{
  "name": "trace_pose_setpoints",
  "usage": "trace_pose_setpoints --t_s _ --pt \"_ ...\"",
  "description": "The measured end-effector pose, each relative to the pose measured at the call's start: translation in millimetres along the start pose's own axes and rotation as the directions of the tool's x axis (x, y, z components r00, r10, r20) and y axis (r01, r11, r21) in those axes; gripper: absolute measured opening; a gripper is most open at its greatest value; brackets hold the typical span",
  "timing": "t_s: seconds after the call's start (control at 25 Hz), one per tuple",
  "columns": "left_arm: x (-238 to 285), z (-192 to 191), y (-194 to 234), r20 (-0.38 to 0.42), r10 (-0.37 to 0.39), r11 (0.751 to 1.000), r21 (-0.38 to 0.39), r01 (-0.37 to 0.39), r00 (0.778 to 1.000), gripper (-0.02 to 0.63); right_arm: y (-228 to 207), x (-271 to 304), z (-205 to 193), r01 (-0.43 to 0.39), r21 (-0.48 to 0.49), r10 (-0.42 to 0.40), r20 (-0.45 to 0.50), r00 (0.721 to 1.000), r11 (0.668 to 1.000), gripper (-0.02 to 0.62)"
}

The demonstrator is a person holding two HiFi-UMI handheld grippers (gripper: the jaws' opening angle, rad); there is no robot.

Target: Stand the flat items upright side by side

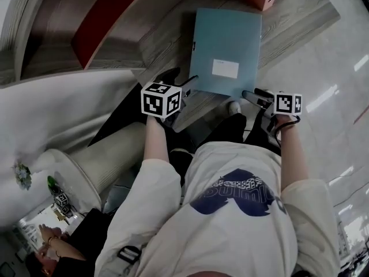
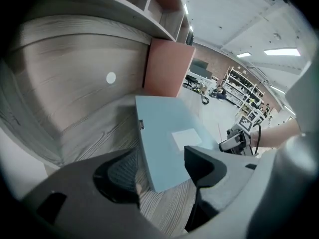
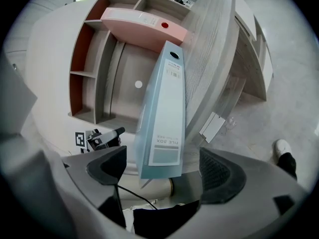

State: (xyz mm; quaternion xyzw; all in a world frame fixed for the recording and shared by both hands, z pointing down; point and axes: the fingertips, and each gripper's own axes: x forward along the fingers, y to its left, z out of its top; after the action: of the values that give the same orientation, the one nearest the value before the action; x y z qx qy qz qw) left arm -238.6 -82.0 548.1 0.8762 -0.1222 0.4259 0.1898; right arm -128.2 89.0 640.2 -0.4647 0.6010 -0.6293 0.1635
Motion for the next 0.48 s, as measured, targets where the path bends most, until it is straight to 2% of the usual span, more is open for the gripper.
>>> trace_pose_setpoints --t_s 0.32,0.48 --pt "-1 -14 16 -0.039 -0.038 0.999 -0.03 0.037 0.999 0.296 -12 13 -9 0.003 0.057 -0.001 -0.027 1.0 0.998 0.42" --pt "5 -20 19 -0.071 -0.064 0.997 -0.052 0.06 0.995 0.296 2 19 -10 -0.122 0.071 0.124 -0.021 0.992 0.99 0.419"
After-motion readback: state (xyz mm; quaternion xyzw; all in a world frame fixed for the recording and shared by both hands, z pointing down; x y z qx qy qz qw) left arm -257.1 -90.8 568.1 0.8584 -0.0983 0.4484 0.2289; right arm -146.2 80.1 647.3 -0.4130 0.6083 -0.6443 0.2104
